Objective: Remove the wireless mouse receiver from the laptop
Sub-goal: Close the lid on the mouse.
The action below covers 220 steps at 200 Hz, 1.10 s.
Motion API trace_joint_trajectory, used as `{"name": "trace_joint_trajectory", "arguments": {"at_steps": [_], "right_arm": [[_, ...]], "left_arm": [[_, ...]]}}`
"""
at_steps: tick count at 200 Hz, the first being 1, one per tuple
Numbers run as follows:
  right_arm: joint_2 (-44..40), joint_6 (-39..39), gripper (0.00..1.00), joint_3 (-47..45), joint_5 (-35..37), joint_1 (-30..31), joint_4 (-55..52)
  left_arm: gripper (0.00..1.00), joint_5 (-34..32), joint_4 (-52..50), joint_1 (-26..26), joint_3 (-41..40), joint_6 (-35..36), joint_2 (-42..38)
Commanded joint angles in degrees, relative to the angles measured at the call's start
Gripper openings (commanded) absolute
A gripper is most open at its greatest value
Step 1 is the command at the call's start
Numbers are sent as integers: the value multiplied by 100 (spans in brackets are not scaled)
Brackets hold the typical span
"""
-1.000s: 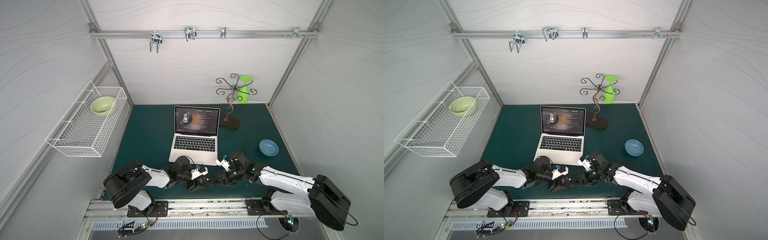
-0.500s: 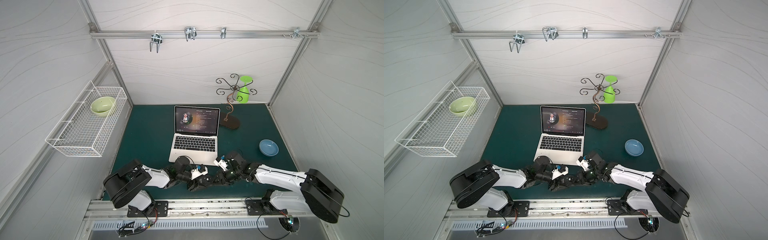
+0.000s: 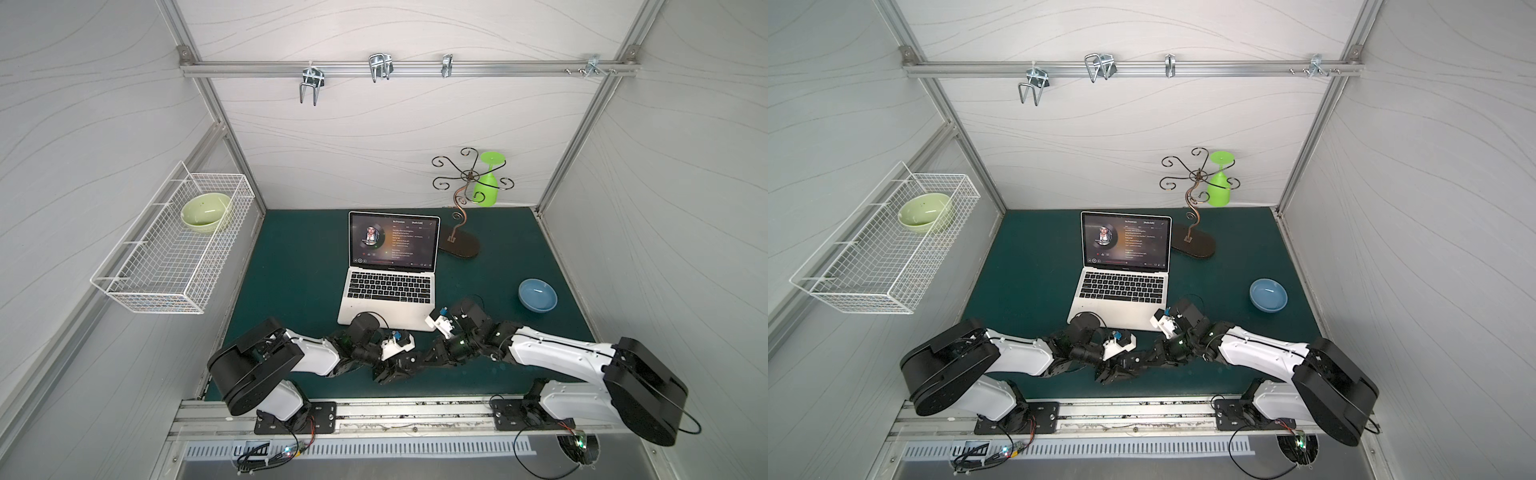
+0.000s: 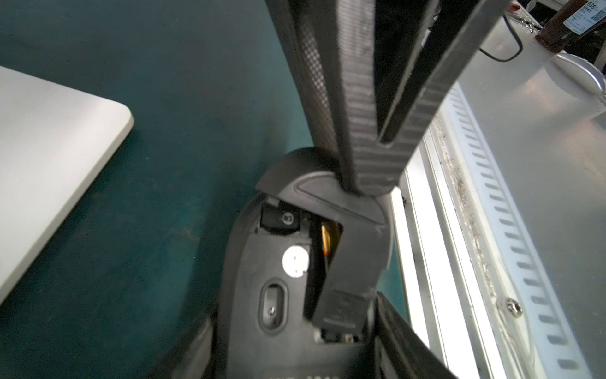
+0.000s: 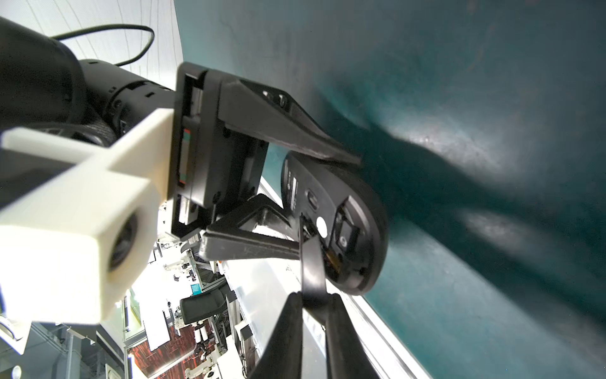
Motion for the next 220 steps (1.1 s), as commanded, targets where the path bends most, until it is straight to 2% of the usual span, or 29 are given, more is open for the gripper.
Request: {"name": "trace_joint_trajectory", "arguments": {"at_steps": [1, 56, 64, 78, 117, 165, 188, 220], "right_arm": [[89, -130, 17, 80, 51, 13, -121], [219, -150, 20, -35, 56, 11, -26], [197, -156, 25, -65, 80, 19, -37], [176, -159, 39, -81, 109, 19, -62], [64, -218, 51, -5, 155, 15, -247], [-290, -397, 77, 139, 421, 18, -829], [-389, -500, 83, 148, 540, -1, -997], [-177, -523, 79, 45, 258, -66, -596]], "left_arm": [[0, 216, 492, -30, 152, 54, -67], [0, 102, 658, -27, 61, -7, -158], [0, 102, 675, -27, 55, -13, -159], [0, 101, 679, -22, 54, -16, -149], [0, 102, 679, -16, 57, -12, -141], [0, 91, 684, -16, 46, -9, -157], [0, 109, 716, -23, 28, -18, -174], [0, 137, 807, -17, -24, -43, -219]]}}
